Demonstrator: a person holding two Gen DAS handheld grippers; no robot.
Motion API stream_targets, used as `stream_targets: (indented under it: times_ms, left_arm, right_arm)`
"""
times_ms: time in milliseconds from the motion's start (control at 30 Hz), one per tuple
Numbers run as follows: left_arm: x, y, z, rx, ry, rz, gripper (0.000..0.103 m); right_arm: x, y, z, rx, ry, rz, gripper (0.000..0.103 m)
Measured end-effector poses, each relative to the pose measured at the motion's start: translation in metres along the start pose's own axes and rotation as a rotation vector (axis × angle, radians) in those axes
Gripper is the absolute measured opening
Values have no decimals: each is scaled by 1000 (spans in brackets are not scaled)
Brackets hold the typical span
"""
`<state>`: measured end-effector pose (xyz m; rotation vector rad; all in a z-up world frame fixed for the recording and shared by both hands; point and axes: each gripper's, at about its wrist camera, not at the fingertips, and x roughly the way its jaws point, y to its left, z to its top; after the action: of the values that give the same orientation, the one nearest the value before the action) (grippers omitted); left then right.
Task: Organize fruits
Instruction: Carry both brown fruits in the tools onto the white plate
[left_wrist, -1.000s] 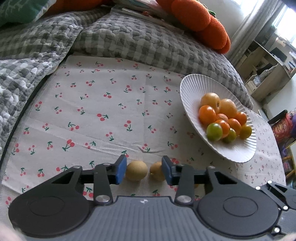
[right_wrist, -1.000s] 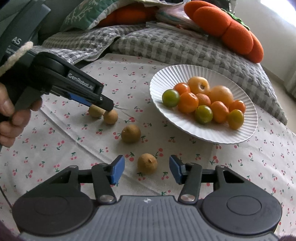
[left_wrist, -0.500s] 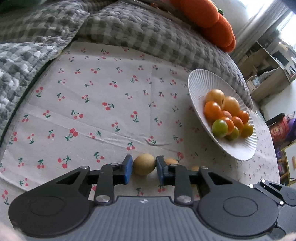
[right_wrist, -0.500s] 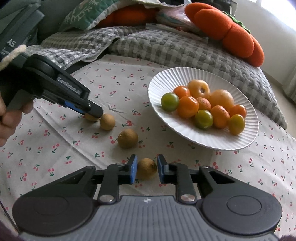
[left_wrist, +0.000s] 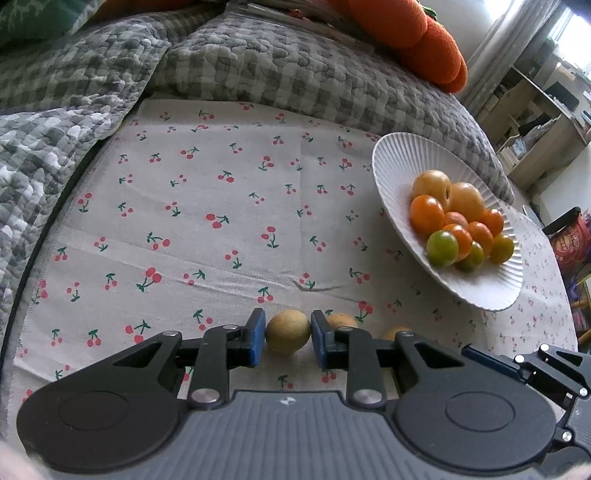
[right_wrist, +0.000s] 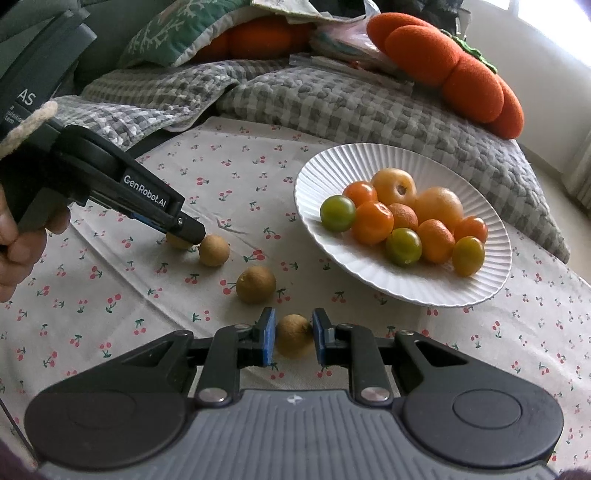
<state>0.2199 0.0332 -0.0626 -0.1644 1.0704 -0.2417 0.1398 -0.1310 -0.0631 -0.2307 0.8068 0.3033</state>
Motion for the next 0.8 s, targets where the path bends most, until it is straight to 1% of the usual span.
stream_targets:
  times_ms: [267, 567, 733, 800]
  left_arm:
    - [-24, -5, 6, 2, -62, -18, 15]
    - [-55, -26, 5, 53, -137, -53, 15]
    - [-70, -38, 2, 89, -179, -54, 15]
    - [-73, -42, 1, 106, -192, -41, 15]
  right_arm:
    - [-15, -4, 7, 27, -50, 16, 19]
    - [-44, -19, 18, 82, -133, 51, 19]
    - [-62, -32, 21, 122, -180, 63, 19]
    - [-67, -36, 21, 133, -195, 69, 19]
